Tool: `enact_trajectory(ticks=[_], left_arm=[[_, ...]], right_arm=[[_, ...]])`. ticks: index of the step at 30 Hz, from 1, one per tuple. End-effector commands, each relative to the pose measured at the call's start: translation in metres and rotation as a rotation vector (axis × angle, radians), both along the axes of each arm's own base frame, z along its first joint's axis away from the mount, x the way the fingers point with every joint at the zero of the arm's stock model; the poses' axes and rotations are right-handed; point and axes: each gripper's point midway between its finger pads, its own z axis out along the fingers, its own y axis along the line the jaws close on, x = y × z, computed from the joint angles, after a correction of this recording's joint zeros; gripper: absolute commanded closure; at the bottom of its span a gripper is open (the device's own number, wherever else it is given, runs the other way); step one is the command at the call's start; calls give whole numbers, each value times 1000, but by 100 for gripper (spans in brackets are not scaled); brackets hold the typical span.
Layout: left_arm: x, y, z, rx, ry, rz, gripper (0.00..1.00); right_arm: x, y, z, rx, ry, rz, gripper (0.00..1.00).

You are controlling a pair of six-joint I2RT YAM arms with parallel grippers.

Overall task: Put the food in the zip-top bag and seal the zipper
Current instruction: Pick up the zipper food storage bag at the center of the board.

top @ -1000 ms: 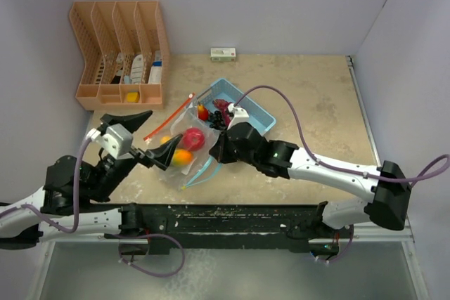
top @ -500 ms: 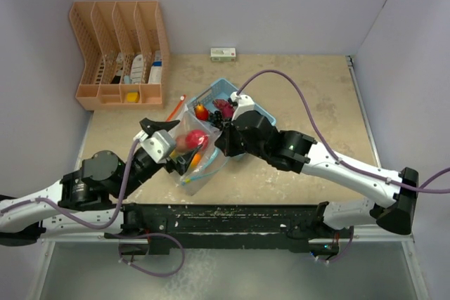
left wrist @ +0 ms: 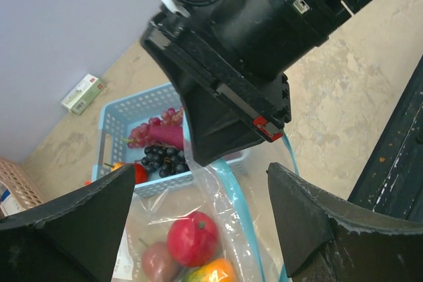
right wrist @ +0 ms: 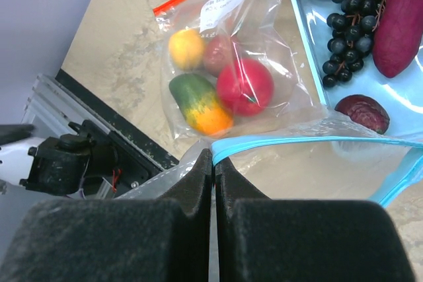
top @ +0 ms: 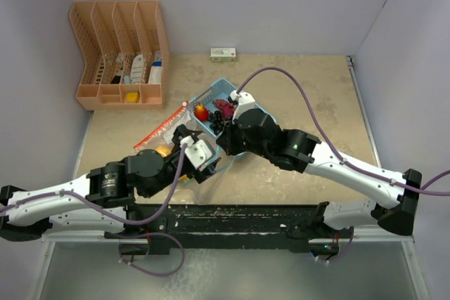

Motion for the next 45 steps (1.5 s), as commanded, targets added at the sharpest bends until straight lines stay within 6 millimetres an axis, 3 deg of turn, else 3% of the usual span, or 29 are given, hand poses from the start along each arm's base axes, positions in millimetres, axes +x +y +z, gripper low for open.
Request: enact_trajectory(ticks=[1, 11, 16, 22, 27, 30, 32, 33, 34, 35, 37, 40, 45], left_arm=[[-1, -12, -6, -14, 40, -5, 17], [0, -11, -40, 64, 104, 23, 26], [3, -16, -48, 56, 156, 24, 41], [9, -22, -65, 77, 220, 23, 40], [17, -24, -67, 78, 225, 47, 44], [18, -25, -72, 104, 230, 52, 58], [18, -25, -73, 108, 240, 53, 78], [18, -25, -72, 103, 243, 59, 93], [20, -23, -70, 92, 245, 72, 100], [21, -21, -65, 76, 244, 87, 100], [25, -13, -56, 41, 233, 129, 100], [32, 4, -43, -19, 216, 211, 100], [39, 23, -34, -71, 192, 294, 100]], right_arm=[[4, 2, 33, 61, -70, 1, 100], [-3, 1, 48, 117, -125, 52, 100], [-7, 1, 54, 141, -145, 82, 100], [-12, 2, 61, 154, -171, 124, 100], [-14, 1, 62, 156, -175, 132, 100], [-15, -3, 69, 168, -191, 130, 100], [-14, -6, 70, 159, -193, 121, 100], [-13, -7, 69, 150, -190, 117, 100], [-13, -8, 67, 139, -187, 112, 100], [-12, -10, 67, 132, -184, 103, 95], [-14, -15, 67, 127, -168, 92, 75], [-15, -31, 80, 150, -184, 48, 53], [-14, -68, 113, 216, -257, -62, 33]])
